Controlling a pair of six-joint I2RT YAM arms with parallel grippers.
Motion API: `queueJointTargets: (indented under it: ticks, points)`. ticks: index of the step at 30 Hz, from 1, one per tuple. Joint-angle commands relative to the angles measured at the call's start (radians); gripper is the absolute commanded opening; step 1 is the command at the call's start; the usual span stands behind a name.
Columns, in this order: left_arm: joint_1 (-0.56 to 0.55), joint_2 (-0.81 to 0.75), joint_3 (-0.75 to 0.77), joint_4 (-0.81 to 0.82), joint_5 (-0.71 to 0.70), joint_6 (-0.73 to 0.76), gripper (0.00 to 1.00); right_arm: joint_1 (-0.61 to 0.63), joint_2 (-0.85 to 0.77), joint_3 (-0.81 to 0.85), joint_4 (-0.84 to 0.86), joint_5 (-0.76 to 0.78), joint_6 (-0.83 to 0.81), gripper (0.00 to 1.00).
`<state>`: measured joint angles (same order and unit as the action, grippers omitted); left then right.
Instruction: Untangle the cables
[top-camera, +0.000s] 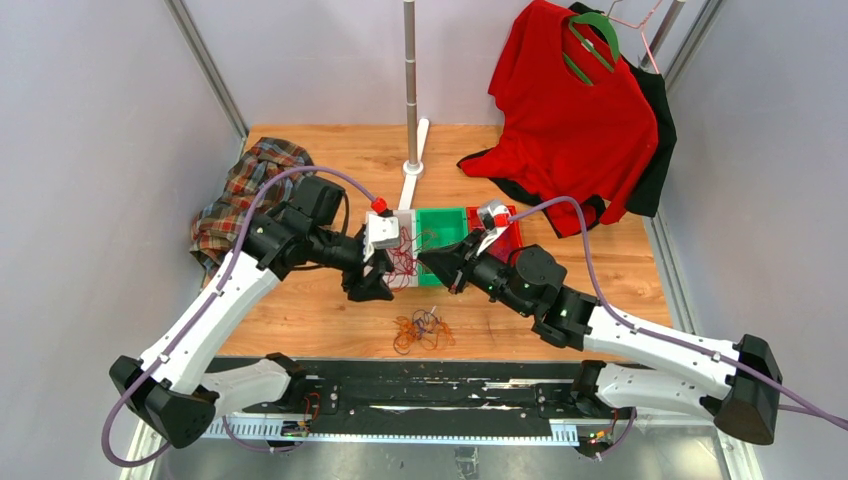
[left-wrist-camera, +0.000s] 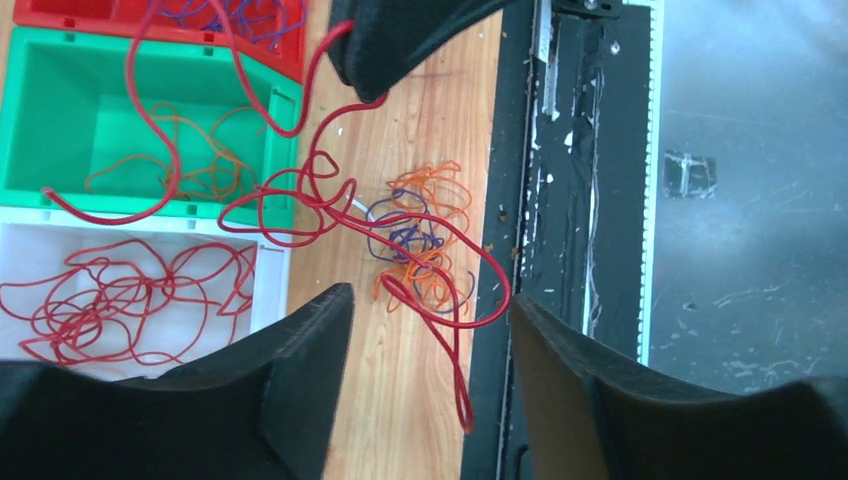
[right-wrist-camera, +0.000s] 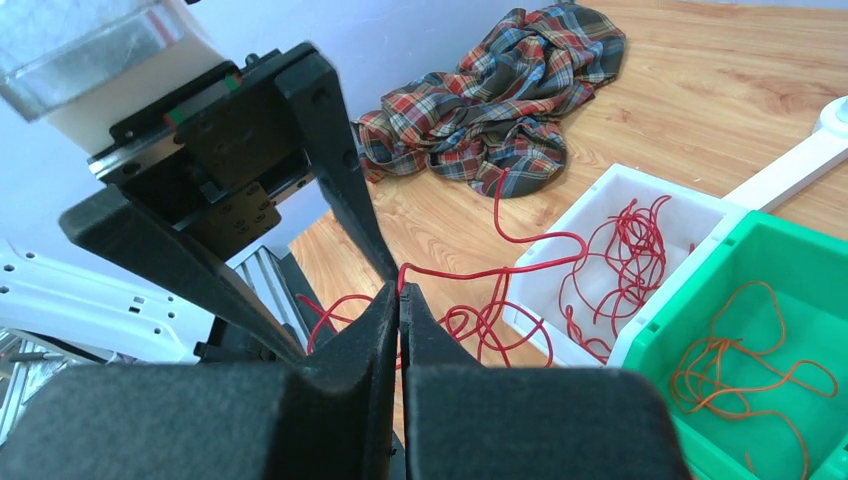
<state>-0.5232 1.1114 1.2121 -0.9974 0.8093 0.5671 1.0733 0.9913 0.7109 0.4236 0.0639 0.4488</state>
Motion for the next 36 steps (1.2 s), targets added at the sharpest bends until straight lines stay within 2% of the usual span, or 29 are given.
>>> queueJointTargets:
  ticks: [1,3,6,8,9,19,21,25,30,33,36]
  points:
    - [-0.040,-0.021,-0.021,0.046,-0.076,-0.048,0.56,0.007,-0.026,0.030,0.028,0.025,-0.011,0.01]
    - [-0.041,-0.020,-0.024,0.090,-0.143,-0.080,0.41,0.005,-0.035,0.023,0.027,0.033,-0.008,0.01]
    - [-0.041,-0.025,-0.011,0.122,-0.212,-0.076,0.13,-0.001,-0.060,0.005,0.012,0.057,-0.011,0.01]
    - [-0.041,-0.031,0.006,0.132,-0.242,-0.069,0.02,-0.011,-0.081,-0.012,-0.011,0.077,-0.014,0.01]
    - [-0.041,-0.034,0.015,0.136,-0.255,-0.065,0.01,-0.020,-0.092,-0.024,-0.028,0.085,-0.016,0.01]
    - [-0.041,-0.052,0.125,0.127,-0.361,0.045,0.00,-0.197,-0.207,-0.145,-0.170,0.111,0.018,0.01]
    - [-0.041,-0.053,0.141,0.128,-0.390,0.074,0.01,-0.234,-0.221,-0.161,-0.177,0.091,0.035,0.04]
    - [-0.041,-0.037,0.185,0.140,-0.461,0.122,0.00,-0.246,-0.215,-0.165,-0.177,0.059,0.037,0.10]
    - [-0.041,-0.029,0.192,0.225,-0.546,0.153,0.00,-0.248,-0.181,-0.154,-0.166,0.023,0.046,0.12]
    - [-0.041,-0.023,0.210,0.227,-0.539,0.178,0.00,-0.247,-0.170,-0.154,-0.157,0.012,0.050,0.13]
    - [-0.042,-0.012,0.242,0.184,-0.498,0.198,0.00,-0.247,-0.165,-0.157,-0.142,0.006,0.051,0.17]
